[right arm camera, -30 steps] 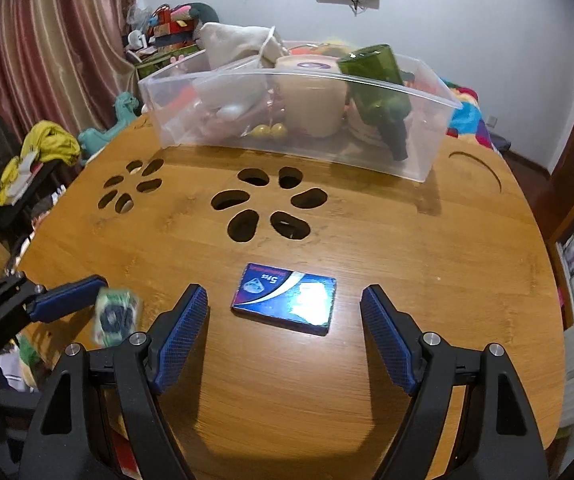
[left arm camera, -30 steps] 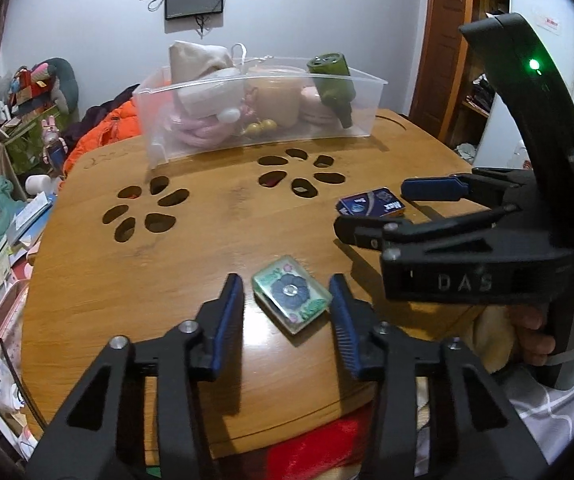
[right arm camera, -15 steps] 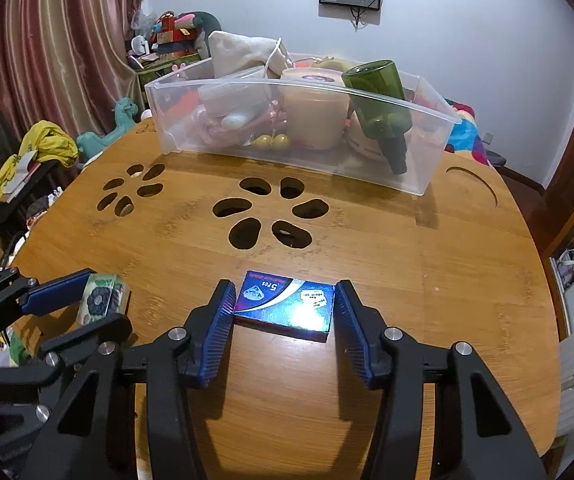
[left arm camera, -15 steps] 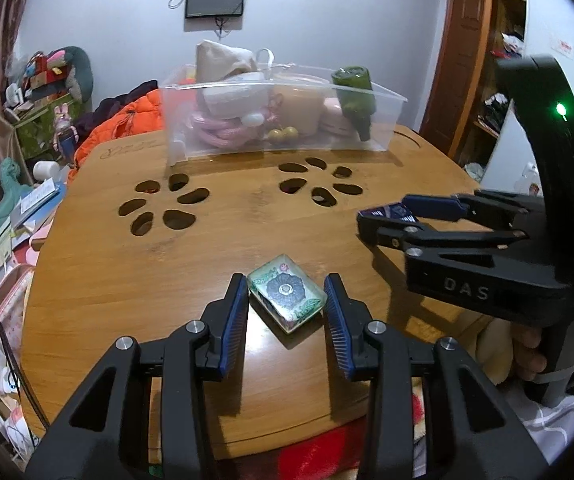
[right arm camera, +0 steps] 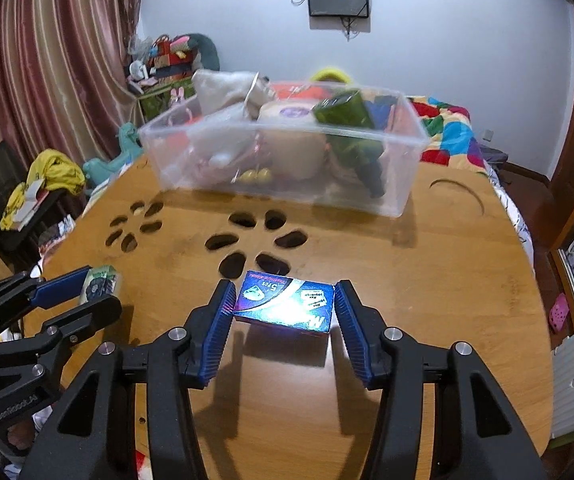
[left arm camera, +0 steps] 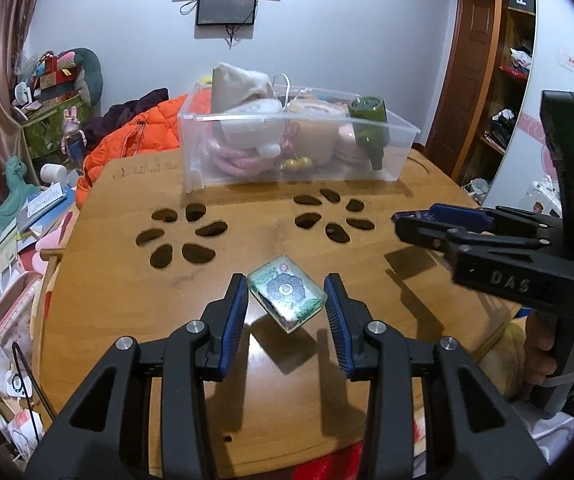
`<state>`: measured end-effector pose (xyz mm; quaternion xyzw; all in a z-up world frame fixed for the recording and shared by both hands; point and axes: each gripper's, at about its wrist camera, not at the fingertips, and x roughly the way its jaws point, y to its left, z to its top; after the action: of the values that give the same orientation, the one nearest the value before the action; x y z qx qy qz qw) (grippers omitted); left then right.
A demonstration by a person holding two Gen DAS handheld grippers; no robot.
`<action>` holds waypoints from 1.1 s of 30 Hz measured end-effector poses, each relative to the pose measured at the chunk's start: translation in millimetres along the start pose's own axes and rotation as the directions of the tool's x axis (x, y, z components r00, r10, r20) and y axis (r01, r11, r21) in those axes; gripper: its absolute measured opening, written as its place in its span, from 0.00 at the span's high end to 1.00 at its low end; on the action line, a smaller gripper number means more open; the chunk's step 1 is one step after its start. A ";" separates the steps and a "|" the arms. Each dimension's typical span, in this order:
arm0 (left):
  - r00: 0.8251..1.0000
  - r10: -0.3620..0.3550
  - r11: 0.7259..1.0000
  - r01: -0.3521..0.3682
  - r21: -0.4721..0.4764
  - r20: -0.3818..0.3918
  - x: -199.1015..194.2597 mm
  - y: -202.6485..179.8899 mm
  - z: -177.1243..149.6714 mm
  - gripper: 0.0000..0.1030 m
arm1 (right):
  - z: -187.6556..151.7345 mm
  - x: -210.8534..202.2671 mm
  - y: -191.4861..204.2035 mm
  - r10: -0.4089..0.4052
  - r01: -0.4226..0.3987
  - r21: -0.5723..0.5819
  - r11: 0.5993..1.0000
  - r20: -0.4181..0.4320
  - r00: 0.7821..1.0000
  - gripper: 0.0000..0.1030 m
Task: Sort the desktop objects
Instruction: 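Grasp the blue Max card box with right tool while left tool grasps the green square packet, then carry the blue box and green packet into the clear box while both tools release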
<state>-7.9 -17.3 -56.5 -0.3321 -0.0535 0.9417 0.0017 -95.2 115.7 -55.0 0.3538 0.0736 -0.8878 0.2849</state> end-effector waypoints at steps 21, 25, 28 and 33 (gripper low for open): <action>0.993 -0.015 1.000 0.013 0.015 0.117 -0.4 11.9 78.5 0.62 | 66.6 -24.3 -36.2 0.001 -0.006 0.045 0.999 0.099 0.995 0.54; 0.991 -0.022 1.000 0.019 0.019 0.130 3.8 14.4 91.6 0.62 | 79.0 -26.5 -34.6 0.001 -0.005 0.033 0.999 0.122 0.993 0.54; 0.990 -0.008 0.999 0.003 0.035 0.140 9.4 14.9 100.8 0.62 | 87.1 -24.1 -31.3 0.002 -0.004 0.019 1.000 0.131 0.991 0.54; 0.990 -0.011 1.000 0.008 0.022 0.143 22.6 23.4 112.3 0.62 | 100.8 -8.1 -23.5 0.020 -0.019 -0.015 1.000 0.117 0.993 0.54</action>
<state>-95.0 -50.9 13.9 -0.2635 -0.0452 0.9636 0.0060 -162.6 105.3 23.3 0.3000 0.0595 -0.9036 0.2999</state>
